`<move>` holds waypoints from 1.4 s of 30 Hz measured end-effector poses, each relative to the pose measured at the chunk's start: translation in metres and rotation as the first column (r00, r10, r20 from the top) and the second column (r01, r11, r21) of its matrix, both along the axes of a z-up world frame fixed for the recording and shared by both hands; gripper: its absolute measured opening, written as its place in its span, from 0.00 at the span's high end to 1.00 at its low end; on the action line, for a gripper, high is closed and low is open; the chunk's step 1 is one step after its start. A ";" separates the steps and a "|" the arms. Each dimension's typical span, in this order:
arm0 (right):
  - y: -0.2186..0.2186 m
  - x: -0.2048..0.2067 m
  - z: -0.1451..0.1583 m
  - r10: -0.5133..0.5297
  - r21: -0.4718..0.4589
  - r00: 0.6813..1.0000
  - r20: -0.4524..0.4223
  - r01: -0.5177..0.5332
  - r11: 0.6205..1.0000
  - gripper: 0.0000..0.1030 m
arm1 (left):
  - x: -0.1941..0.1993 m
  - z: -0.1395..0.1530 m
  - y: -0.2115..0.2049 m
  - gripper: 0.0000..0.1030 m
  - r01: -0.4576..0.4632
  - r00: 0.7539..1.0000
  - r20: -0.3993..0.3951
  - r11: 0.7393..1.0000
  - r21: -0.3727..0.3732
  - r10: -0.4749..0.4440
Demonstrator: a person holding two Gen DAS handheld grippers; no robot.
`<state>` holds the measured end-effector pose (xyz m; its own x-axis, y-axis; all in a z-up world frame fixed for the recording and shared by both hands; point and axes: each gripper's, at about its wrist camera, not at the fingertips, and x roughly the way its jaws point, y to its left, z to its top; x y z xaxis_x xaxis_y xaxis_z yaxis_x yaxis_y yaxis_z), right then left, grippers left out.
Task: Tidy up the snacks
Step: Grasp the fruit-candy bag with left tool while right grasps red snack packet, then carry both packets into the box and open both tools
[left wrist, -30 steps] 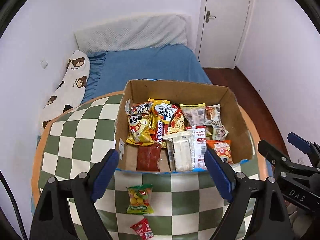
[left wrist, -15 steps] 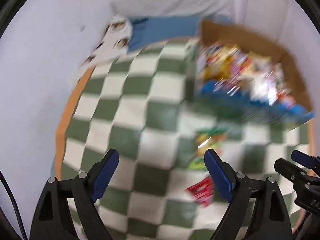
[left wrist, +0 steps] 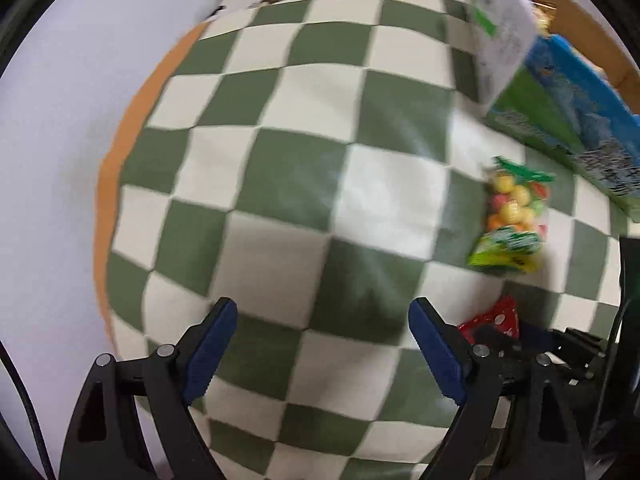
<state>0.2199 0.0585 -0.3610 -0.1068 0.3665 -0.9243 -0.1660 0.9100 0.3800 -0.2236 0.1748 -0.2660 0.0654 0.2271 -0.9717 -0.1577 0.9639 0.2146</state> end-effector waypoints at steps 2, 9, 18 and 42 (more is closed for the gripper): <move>-0.015 -0.002 0.006 -0.025 -0.031 0.999 0.034 0.026 0.999 0.65 | 0.012 -0.005 -0.014 0.15 0.031 0.999 -0.018 0.998 -0.057 -0.032; -0.100 0.004 0.016 -0.202 -0.109 0.976 0.080 0.210 0.972 0.65 | 0.057 -0.032 -0.082 0.15 0.170 0.984 -0.006 0.959 -0.228 -0.176; -0.140 0.006 0.012 -0.305 -0.049 0.952 0.016 0.305 0.951 0.47 | 0.059 -0.074 -0.120 0.52 0.220 0.968 -0.055 0.937 -0.273 -0.243; -0.170 -0.006 0.087 -0.305 0.106 0.925 0.224 0.288 0.952 0.63 | 0.023 0.061 -0.141 0.55 0.263 0.964 0.137 0.884 -0.388 -0.226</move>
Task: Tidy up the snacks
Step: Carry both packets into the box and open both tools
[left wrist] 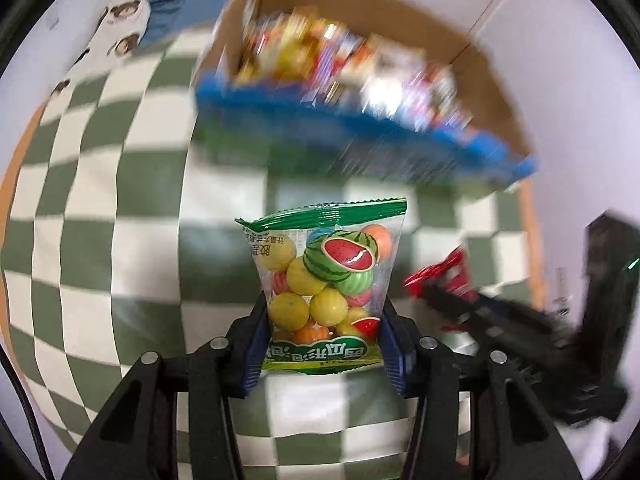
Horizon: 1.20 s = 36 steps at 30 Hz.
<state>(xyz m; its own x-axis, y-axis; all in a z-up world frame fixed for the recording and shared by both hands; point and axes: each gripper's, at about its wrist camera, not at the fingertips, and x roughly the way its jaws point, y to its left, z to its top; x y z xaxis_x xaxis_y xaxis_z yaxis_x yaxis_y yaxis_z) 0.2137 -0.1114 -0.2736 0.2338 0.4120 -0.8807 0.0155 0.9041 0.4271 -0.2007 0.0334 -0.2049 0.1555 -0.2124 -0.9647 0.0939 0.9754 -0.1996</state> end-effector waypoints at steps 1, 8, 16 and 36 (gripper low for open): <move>-0.004 0.002 0.012 0.007 0.003 1.000 0.025 -0.007 1.000 0.63 | 0.005 0.009 0.000 0.55 0.001 1.000 0.013 1.000 -0.019 -0.001; -0.031 0.046 0.088 -0.008 0.041 0.987 0.163 0.002 0.999 0.63 | 0.079 0.052 -0.009 0.55 0.015 0.993 0.113 1.000 0.009 -0.016; -0.024 0.129 0.093 0.033 -0.069 0.977 0.210 -0.019 0.997 0.63 | 0.147 0.006 -0.011 0.55 0.007 1.000 0.006 0.995 0.098 -0.008; -0.024 0.175 0.044 0.014 -0.319 0.996 0.085 0.014 0.947 0.05 | 0.173 -0.037 -0.011 0.05 -0.006 1.000 0.003 0.980 0.199 0.006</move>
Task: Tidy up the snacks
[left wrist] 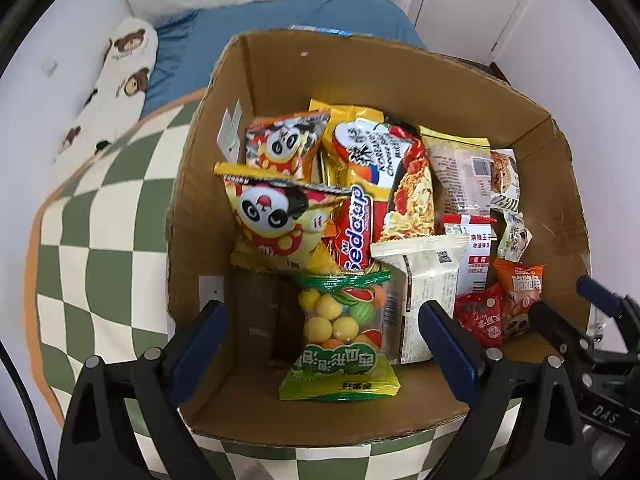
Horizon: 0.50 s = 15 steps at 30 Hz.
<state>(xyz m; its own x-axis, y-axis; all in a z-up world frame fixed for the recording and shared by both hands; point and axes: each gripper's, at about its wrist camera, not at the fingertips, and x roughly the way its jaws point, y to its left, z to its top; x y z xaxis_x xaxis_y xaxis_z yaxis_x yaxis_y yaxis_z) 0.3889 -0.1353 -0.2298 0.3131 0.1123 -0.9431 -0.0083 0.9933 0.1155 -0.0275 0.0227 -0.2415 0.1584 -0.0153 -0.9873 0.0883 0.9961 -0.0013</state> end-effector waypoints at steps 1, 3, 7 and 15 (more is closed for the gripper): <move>0.000 0.000 0.002 -0.007 -0.020 1.000 0.009 0.007 1.000 0.04 | -0.001 0.002 -0.002 0.05 0.001 1.000 0.011 1.000 0.002 -0.001; 0.001 0.000 0.005 -0.009 -0.046 1.000 0.014 0.010 0.999 0.03 | -0.001 0.006 -0.003 0.05 0.000 1.000 0.024 1.000 0.000 0.000; -0.002 -0.001 0.010 -0.034 -0.064 0.999 0.013 0.035 0.997 0.03 | 0.000 0.013 -0.006 0.05 -0.003 0.999 0.052 1.000 0.012 0.002; -0.006 -0.012 0.031 -0.063 -0.059 0.997 0.045 0.066 0.996 0.03 | -0.009 0.038 -0.004 0.05 -0.020 0.993 0.120 1.000 0.017 0.018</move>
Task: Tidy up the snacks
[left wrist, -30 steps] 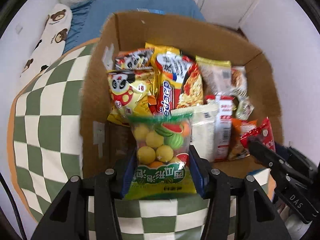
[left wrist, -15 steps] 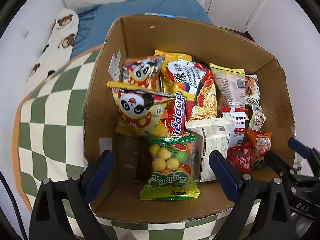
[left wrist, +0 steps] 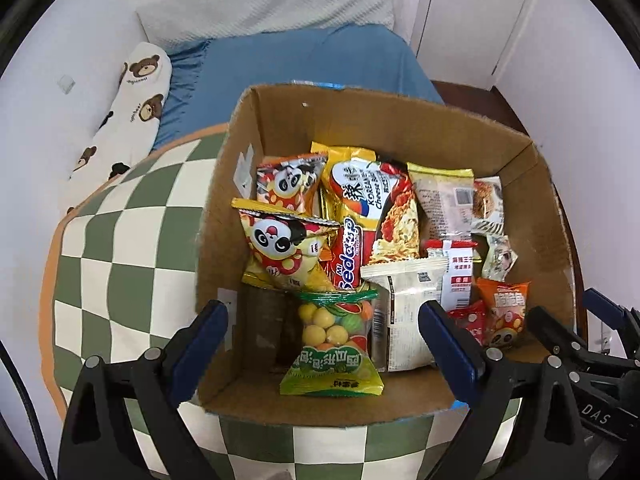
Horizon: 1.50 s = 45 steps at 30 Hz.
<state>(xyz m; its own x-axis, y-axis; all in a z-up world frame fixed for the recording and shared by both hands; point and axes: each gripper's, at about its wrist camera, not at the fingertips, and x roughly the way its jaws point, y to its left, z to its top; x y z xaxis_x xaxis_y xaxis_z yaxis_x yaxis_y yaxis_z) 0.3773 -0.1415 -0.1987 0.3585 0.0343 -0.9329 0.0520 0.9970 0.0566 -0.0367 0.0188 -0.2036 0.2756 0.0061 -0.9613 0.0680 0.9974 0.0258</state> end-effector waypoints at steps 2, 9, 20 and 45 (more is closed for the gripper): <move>-0.001 -0.008 0.011 -0.003 -0.001 1.000 0.021 0.003 1.000 0.03 | -0.007 0.008 0.000 0.05 0.002 1.000 0.017 1.000 0.001 -0.002; -0.001 -0.057 0.051 -0.011 -0.004 0.994 0.110 0.012 1.000 0.03 | -0.052 0.057 0.002 0.05 -0.002 0.991 0.135 1.000 -0.002 0.002; 0.006 -0.154 0.147 -0.001 -0.026 0.957 0.289 0.009 1.000 0.01 | -0.135 0.132 0.001 0.05 0.011 0.972 0.233 1.000 -0.025 -0.005; 0.012 -0.251 0.238 0.013 -0.070 0.906 0.422 0.018 0.997 0.00 | -0.217 0.208 -0.008 0.05 0.027 0.930 0.367 0.999 -0.020 -0.017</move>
